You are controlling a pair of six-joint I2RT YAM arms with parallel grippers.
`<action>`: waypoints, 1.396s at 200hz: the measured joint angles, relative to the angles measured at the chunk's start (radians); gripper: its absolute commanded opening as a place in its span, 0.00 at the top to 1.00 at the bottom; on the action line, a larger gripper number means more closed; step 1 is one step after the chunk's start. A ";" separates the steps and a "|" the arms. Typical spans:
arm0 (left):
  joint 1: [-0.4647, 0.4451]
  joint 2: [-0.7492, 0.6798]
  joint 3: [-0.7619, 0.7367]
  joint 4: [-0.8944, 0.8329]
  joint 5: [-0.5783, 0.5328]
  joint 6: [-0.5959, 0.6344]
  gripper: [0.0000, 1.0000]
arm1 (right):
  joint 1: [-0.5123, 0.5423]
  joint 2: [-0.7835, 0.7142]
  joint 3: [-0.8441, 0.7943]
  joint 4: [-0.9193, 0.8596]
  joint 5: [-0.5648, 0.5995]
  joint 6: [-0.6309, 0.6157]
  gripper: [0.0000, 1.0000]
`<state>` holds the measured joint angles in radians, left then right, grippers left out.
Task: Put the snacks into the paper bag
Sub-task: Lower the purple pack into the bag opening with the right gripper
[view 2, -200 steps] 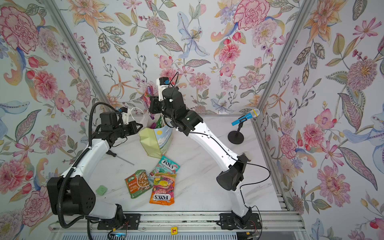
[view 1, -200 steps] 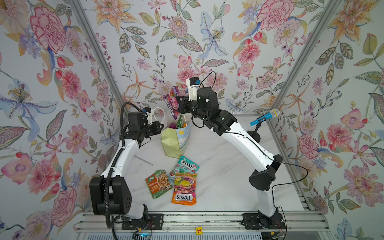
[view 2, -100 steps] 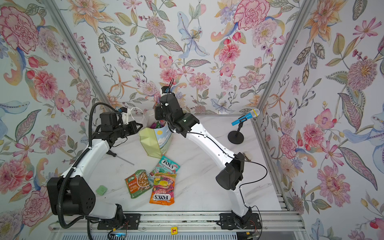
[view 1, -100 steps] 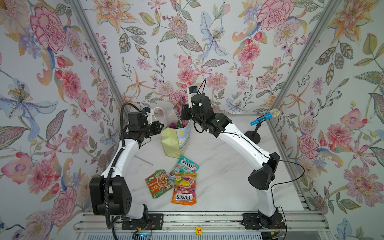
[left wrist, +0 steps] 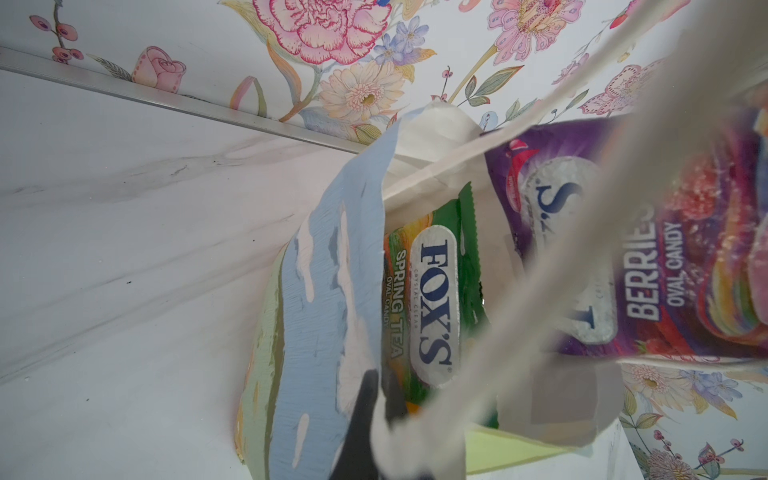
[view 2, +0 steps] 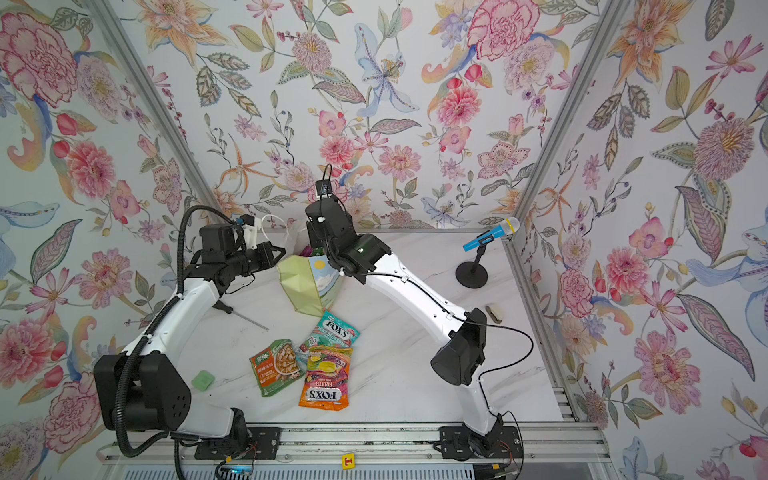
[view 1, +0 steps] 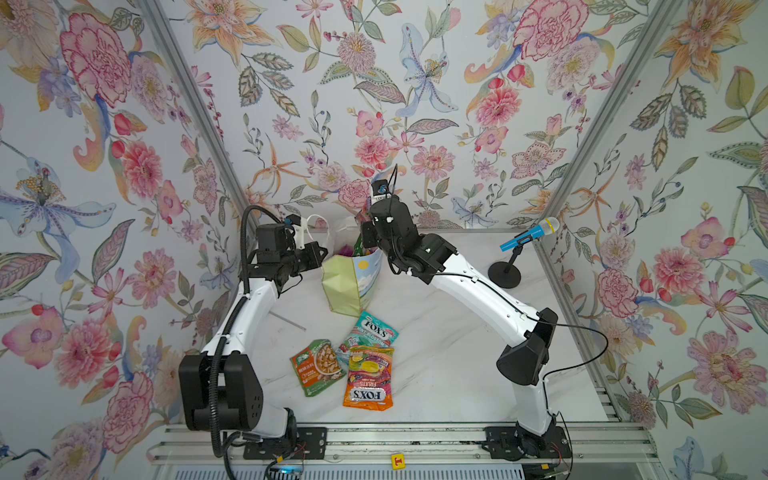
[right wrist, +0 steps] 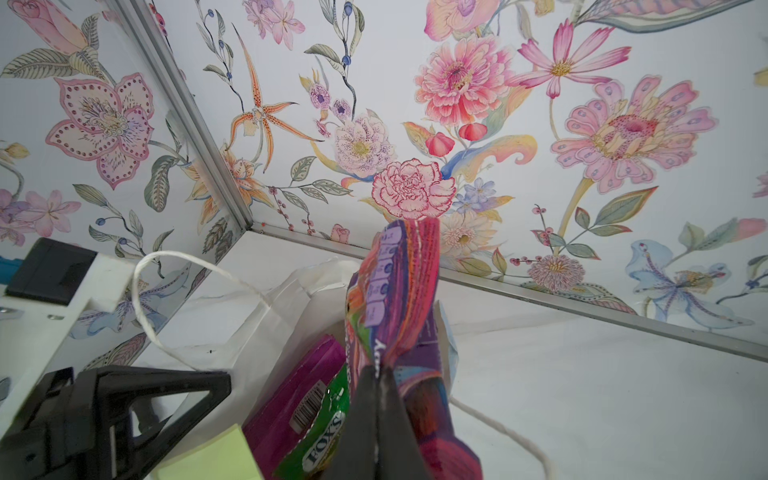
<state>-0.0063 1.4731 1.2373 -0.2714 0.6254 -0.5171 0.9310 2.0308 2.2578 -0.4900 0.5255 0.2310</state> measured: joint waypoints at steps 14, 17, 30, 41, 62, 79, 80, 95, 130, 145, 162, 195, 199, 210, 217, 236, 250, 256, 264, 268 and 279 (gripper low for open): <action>0.000 0.000 0.000 0.001 0.000 0.000 1.00 | 0.012 0.000 0.007 -0.013 0.029 -0.014 1.00; 0.000 0.000 0.000 0.001 0.000 0.000 1.00 | 0.014 0.000 0.008 -0.015 0.034 -0.016 1.00; 0.000 0.000 0.000 0.003 0.000 0.000 1.00 | 0.019 0.000 0.009 -0.018 0.053 -0.023 1.00; 0.000 0.000 0.000 0.003 0.000 0.000 1.00 | 0.021 0.000 0.009 -0.024 0.066 -0.027 1.00; 0.000 0.000 -0.001 0.004 0.001 -0.001 1.00 | 0.021 0.000 0.009 -0.034 0.082 -0.030 1.00; 0.000 0.000 -0.001 0.004 0.003 -0.001 1.00 | 0.020 0.000 0.009 -0.037 0.085 -0.029 1.00; 0.000 0.000 -0.001 0.004 0.003 -0.001 1.00 | 0.020 0.000 0.009 -0.037 0.085 -0.030 1.00; 0.000 0.000 -0.001 0.004 0.004 -0.001 1.00 | 0.021 0.000 0.009 -0.040 0.087 -0.031 1.00; 0.000 0.000 -0.002 0.005 0.005 -0.001 1.00 | 0.021 0.000 0.009 -0.050 0.096 -0.037 1.00; 0.000 0.000 -0.003 0.007 0.007 -0.001 1.00 | 0.021 0.000 0.009 -0.054 0.096 -0.037 1.00; 0.000 0.000 -0.003 0.008 0.008 -0.005 1.00 | 0.020 0.000 0.012 -0.067 0.096 -0.037 1.00; 0.000 0.000 -0.003 0.008 0.008 -0.007 1.00 | 0.008 0.014 0.028 -0.084 0.085 -0.028 1.00; 0.000 0.000 -0.003 0.008 0.008 -0.007 1.00 | 0.005 0.018 0.031 -0.087 0.084 -0.025 1.00; 0.000 0.000 -0.003 0.008 0.008 -0.007 1.00 | -0.003 0.033 0.040 -0.094 0.079 -0.020 1.00; 0.000 0.000 -0.003 0.008 0.008 -0.007 1.00 | -0.008 0.045 0.048 -0.098 0.075 -0.016 1.00; 0.000 0.000 -0.003 0.008 0.008 -0.007 1.00 | -0.017 0.088 0.079 -0.118 0.062 -0.010 1.00; 0.000 0.000 -0.003 0.009 0.008 -0.007 1.00 | -0.022 0.120 0.107 -0.127 0.051 -0.006 1.00; 0.000 0.000 -0.003 0.009 0.008 -0.007 1.00 | -0.022 0.130 0.115 -0.127 0.043 -0.005 1.00; 0.000 0.000 -0.003 0.009 0.008 -0.007 1.00 | -0.024 0.142 0.123 -0.128 0.030 -0.002 1.00; 0.000 0.000 -0.003 0.008 0.008 -0.007 1.00 | -0.024 0.146 0.126 -0.129 0.023 0.002 1.00; 0.000 0.000 -0.003 0.009 0.008 -0.007 1.00 | -0.028 0.154 0.133 -0.131 0.004 0.010 1.00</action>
<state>-0.0063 1.4731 1.2346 -0.2626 0.6338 -0.5243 0.9031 2.1845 2.3909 -0.6209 0.5297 0.2409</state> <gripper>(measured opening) 0.046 0.047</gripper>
